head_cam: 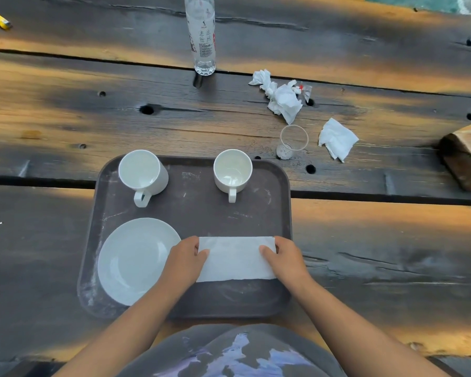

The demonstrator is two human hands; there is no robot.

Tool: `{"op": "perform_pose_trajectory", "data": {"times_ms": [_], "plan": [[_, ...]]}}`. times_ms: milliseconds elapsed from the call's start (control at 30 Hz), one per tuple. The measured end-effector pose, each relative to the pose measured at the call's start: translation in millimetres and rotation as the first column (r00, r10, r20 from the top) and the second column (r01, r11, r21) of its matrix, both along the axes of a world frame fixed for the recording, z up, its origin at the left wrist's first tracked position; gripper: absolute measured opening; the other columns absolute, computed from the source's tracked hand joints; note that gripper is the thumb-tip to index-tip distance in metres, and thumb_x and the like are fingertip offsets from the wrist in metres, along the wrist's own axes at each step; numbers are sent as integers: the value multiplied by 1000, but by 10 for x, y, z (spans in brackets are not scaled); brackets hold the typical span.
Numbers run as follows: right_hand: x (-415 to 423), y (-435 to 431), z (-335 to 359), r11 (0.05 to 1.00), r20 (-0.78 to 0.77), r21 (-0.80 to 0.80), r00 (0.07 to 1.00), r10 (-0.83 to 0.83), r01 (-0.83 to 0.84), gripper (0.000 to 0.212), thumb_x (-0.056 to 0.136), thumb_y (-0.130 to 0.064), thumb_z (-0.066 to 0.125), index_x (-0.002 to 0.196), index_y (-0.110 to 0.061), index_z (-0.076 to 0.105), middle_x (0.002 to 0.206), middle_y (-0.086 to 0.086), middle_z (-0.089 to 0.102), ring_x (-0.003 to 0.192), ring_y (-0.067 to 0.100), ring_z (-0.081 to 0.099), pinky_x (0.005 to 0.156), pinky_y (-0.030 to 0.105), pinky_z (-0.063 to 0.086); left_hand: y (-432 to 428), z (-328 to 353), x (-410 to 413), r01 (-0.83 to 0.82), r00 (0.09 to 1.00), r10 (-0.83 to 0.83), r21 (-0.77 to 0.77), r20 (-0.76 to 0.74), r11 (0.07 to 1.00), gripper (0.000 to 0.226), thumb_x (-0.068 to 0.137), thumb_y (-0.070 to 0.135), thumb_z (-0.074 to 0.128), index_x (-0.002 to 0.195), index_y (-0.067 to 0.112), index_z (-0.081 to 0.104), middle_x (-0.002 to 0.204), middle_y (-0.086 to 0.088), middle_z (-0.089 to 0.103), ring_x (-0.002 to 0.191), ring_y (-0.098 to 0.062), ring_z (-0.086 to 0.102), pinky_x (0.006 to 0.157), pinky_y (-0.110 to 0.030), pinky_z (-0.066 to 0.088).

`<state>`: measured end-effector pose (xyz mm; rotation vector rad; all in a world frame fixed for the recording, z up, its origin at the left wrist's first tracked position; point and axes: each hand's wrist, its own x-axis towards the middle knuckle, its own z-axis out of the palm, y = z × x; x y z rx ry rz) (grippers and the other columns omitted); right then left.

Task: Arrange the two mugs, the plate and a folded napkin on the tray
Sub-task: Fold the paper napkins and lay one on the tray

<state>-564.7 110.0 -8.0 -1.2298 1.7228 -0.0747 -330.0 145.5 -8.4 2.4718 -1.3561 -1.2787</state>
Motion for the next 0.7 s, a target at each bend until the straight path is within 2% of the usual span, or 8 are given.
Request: {"op": "perform_pose_trajectory", "data": {"times_ms": [133, 267, 333, 400, 500, 567, 700], "plan": [[-9, 3, 31, 1000, 9, -5, 1000, -9, 9, 8, 100, -31, 57, 93, -34, 57, 83, -26, 57, 76, -2, 57, 58, 12, 42, 2, 10, 0, -7, 1000, 7, -6, -2, 1000, 21, 100, 31, 62, 95, 10, 60, 85, -5, 64, 78, -21, 61, 75, -34, 55], [-58, -1, 62, 1000, -39, -20, 999, -25, 25, 25, 98, -28, 60, 77, -16, 51, 74, 0, 56, 67, 13, 51, 58, 28, 37, 11, 31, 0, -20, 1000, 20, -8, -19, 1000, 18, 99, 28, 62, 94, 11, 60, 84, -10, 66, 73, -23, 59, 67, -31, 50], [-70, -4, 92, 999, -35, -16, 998, -45, 45, 26, 96, -26, 61, 76, -15, 49, 72, 4, 52, 68, 17, 48, 59, 32, 36, 25, 66, 5, -26, 999, 25, -19, -31, 999, 17, 99, 25, 62, 93, 10, 60, 83, -13, 66, 68, -21, 55, 63, -30, 48], [-81, -2, 127, 998, -28, -24, 998, -64, 64, 25, 95, -23, 62, 75, -13, 50, 71, 5, 52, 68, 18, 49, 60, 33, 39, 44, 111, 14, -35, 998, 33, -44, -47, 998, 14, 98, 22, 61, 94, 9, 60, 82, -14, 67, 67, -21, 54, 66, -36, 52], [-100, 12, 180, 996, -20, -31, 996, -90, 89, 19, 95, -22, 62, 81, -9, 58, 75, 8, 63, 72, 25, 61, 68, 42, 55, 83, 198, 25, 9, 999, -11, -78, -33, 997, 8, 99, 16, 55, 93, 11, 57, 79, -13, 67, 72, -30, 62, 72, -45, 56], [-111, 26, 215, 994, -30, -29, 994, -104, 103, 14, 95, -22, 61, 83, -13, 62, 82, 9, 69, 82, 28, 68, 77, 48, 62, 113, 251, 23, 37, 999, -40, -104, -24, 994, 9, 98, 12, 50, 91, 13, 55, 77, -11, 67, 71, -31, 60, 65, -42, 53], [-137, 51, 301, 989, -16, -28, 989, -146, 146, 13, 92, -18, 56, 82, -17, 64, 81, 5, 70, 84, 28, 71, 78, 51, 63, 188, 323, 10, 38, 999, -40, -124, -19, 992, 11, 98, 12, 47, 91, 16, 55, 73, -4, 60, 64, -21, 48, 59, -32, 41]]}}
